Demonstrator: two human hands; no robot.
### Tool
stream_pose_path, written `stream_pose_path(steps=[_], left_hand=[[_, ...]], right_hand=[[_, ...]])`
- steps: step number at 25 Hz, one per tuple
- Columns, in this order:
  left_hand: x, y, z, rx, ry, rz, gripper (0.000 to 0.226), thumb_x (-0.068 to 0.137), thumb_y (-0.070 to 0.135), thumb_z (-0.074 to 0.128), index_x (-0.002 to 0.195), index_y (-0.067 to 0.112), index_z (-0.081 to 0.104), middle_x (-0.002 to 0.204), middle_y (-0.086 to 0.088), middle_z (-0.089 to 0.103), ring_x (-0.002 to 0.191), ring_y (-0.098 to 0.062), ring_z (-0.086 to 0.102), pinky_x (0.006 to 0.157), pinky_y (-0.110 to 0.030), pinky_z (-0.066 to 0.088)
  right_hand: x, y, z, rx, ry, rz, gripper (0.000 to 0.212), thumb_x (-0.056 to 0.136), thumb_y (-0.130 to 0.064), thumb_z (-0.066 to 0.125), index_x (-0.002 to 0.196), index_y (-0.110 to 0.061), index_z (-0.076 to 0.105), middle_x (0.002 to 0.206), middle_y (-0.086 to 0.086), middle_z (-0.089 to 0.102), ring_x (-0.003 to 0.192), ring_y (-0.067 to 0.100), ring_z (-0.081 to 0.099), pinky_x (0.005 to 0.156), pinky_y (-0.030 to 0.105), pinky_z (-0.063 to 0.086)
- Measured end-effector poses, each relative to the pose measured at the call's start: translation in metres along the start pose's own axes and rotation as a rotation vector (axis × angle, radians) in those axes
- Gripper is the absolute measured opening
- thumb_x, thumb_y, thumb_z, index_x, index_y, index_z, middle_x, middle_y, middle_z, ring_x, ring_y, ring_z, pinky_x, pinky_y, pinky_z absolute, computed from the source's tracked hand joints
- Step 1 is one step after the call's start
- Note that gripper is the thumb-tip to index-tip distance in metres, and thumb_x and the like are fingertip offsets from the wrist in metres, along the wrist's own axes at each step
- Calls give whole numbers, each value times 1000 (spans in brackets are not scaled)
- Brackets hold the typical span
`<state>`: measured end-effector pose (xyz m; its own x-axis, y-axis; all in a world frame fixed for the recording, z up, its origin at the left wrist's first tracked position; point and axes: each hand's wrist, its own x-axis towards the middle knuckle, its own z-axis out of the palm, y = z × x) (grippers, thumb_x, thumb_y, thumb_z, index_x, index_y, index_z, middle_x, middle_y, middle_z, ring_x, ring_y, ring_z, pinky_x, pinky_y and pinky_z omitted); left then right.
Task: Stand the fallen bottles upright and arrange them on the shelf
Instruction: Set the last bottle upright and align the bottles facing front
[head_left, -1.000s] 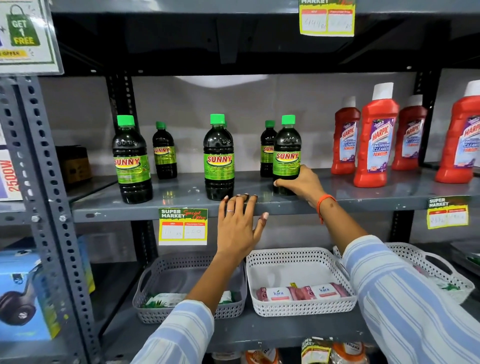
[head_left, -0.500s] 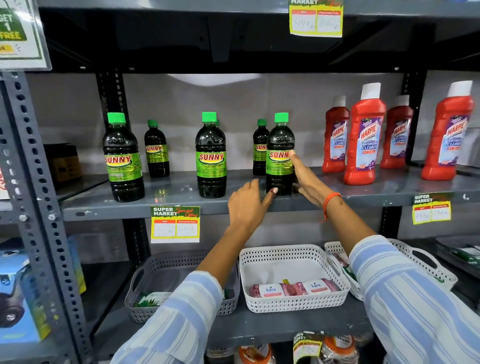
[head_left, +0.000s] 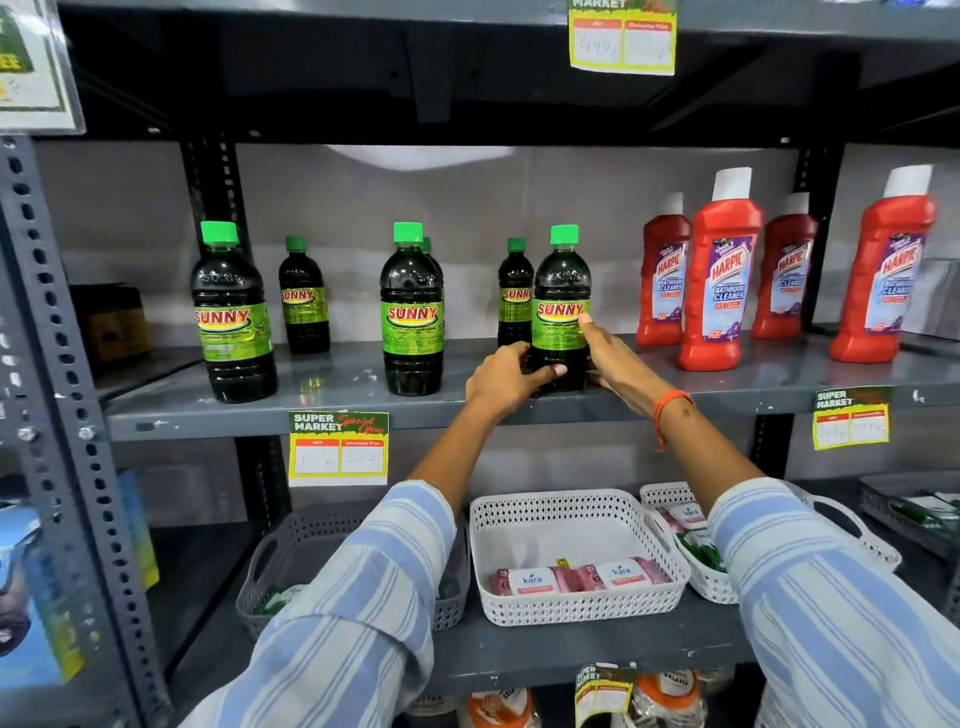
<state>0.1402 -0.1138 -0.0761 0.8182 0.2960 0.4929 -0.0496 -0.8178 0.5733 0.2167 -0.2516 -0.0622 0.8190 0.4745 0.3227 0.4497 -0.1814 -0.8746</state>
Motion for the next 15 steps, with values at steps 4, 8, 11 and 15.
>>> stream_pose_path(steps=[4,8,11,15], left_hand=[[-2,-1,-1,-7,8,-9,48,80,58,64,114,24,61,113,-4,69,106,-27,61,86,-39,48],[-3,-1,-4,-54,-29,4,58,72,65,65,113,23,62,111,-1,70,103,-23,63,88,-42,52],[-15,-1,-11,-162,114,75,66,70,62,67,119,18,59,116,-4,69,106,-22,64,88,-43,53],[-48,-19,-39,24,580,319,69,83,44,63,135,4,42,129,-15,58,117,-24,54,97,-32,42]], right_hand=[[4,4,1,-42,8,4,103,64,-89,22,141,-22,39,149,8,43,137,27,40,114,54,30],[-3,-1,4,-64,37,-28,84,82,-75,25,145,-21,32,152,12,37,139,29,36,116,51,28],[-21,-15,21,-156,423,-228,62,98,-45,36,147,-8,27,146,21,37,135,33,36,114,44,30],[-43,-33,59,-231,673,-683,46,91,-31,44,130,-7,46,124,19,48,113,29,50,98,35,43]])
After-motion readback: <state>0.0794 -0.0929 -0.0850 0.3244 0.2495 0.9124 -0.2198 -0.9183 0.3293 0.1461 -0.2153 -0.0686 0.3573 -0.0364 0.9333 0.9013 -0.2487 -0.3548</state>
